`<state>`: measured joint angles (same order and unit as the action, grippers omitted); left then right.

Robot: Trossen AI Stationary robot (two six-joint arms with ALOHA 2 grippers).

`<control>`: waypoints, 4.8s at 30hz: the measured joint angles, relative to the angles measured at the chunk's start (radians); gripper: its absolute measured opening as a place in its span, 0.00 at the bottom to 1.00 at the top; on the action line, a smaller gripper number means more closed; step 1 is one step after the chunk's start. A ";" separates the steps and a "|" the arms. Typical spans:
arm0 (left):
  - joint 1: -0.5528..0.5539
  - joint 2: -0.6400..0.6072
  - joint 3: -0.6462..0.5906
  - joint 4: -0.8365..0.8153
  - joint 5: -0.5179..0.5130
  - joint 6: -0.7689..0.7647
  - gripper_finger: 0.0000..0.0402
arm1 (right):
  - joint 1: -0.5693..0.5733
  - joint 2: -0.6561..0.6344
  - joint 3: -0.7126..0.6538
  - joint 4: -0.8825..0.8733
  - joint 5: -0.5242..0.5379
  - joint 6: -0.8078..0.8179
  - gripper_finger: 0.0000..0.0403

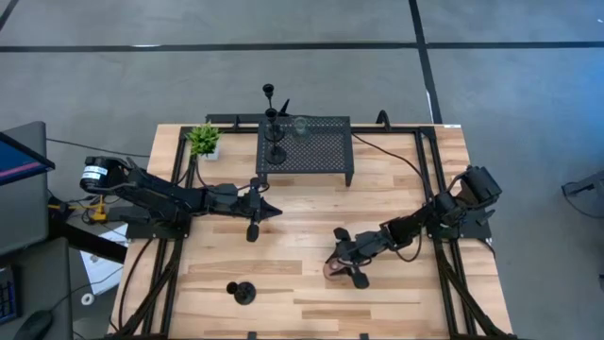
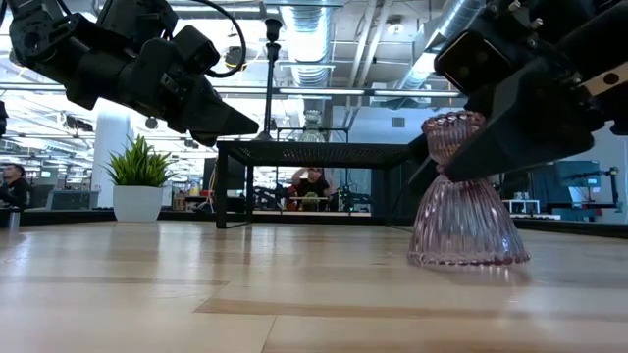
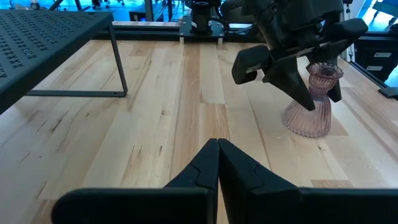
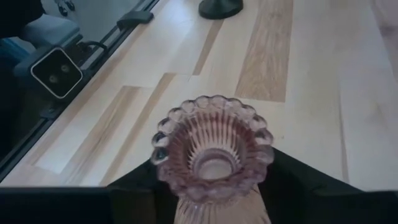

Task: Pick & Place candle stick holders
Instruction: Put the pink glass candle holder on the shelf

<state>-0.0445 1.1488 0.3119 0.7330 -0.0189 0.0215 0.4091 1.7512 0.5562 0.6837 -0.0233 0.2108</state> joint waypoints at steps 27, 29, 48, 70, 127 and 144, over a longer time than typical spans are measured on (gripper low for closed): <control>0.000 0.000 0.000 0.000 0.000 0.000 0.02 | -0.075 0.002 0.032 -0.005 -0.038 0.000 0.33; 0.000 0.000 0.000 0.000 0.000 0.000 0.02 | -0.088 0.003 0.051 -0.013 -0.072 0.000 0.32; 0.000 0.000 0.000 -0.001 0.000 0.000 0.02 | -0.236 -0.173 0.305 -0.403 -0.086 -0.218 0.32; 0.002 0.000 0.000 -0.001 0.000 0.000 0.02 | -0.601 -0.258 0.601 -0.686 -0.081 -0.374 0.31; 0.038 0.000 0.000 -0.021 0.000 0.000 0.02 | -0.829 -0.063 0.704 -0.701 -0.115 -0.316 0.31; 0.038 0.000 0.000 -0.021 0.000 0.000 0.02 | -0.829 -0.060 0.705 -0.805 -0.112 -0.289 0.33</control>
<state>-0.0063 1.1492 0.3115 0.7120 -0.0187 0.0216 -0.4198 1.6913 1.2611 -0.1212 -0.1356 -0.0778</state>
